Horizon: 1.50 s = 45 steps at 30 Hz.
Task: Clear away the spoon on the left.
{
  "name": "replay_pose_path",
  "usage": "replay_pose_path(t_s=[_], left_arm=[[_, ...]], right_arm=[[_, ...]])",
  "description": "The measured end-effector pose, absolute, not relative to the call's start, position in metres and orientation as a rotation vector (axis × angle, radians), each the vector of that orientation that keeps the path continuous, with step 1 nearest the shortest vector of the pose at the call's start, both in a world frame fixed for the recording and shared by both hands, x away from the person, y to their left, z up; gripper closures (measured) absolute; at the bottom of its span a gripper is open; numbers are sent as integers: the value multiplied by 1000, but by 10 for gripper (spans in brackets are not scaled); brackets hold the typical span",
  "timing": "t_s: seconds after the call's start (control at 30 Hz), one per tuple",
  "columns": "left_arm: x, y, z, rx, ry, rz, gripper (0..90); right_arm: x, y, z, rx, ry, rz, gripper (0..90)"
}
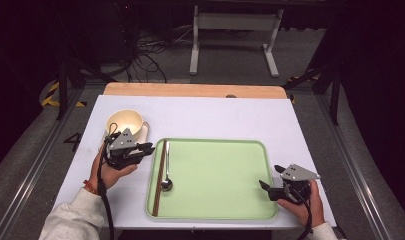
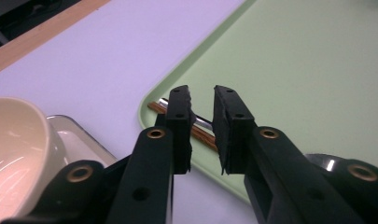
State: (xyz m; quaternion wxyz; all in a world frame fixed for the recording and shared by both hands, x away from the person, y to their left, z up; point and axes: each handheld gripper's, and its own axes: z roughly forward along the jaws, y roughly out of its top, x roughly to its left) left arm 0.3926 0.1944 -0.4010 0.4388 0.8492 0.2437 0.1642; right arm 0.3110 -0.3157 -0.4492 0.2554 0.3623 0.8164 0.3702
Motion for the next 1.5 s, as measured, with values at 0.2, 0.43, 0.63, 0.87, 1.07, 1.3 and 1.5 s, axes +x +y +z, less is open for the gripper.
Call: replay_pose_path(t_s=[0.2,0.43,0.63,0.87,1.07,1.3,1.5], left_arm=[[392,203,-395,2108,617,426,618],[395,216,-391,2077,671,467,483],[396,225,-389,2079,708,500,432],[403,230,-387,2167,715,535,324],[414,236,-388,2191,785,568,174],[427,239,-392,2275,744,511,283],[441,233,-402,2366,760,473,331]], right_arm=[[311,-316,-449,981,2216,1009,235],[311,-316,-449,981,2217,1008,235],[311,-315,-450,978,2222,1004,235],[312,-315,-450,983,2224,1004,235],[312,-316,-450,986,2223,1004,235],[313,-314,-452,983,2237,995,235],[313,-315,-453,990,2236,992,235]])
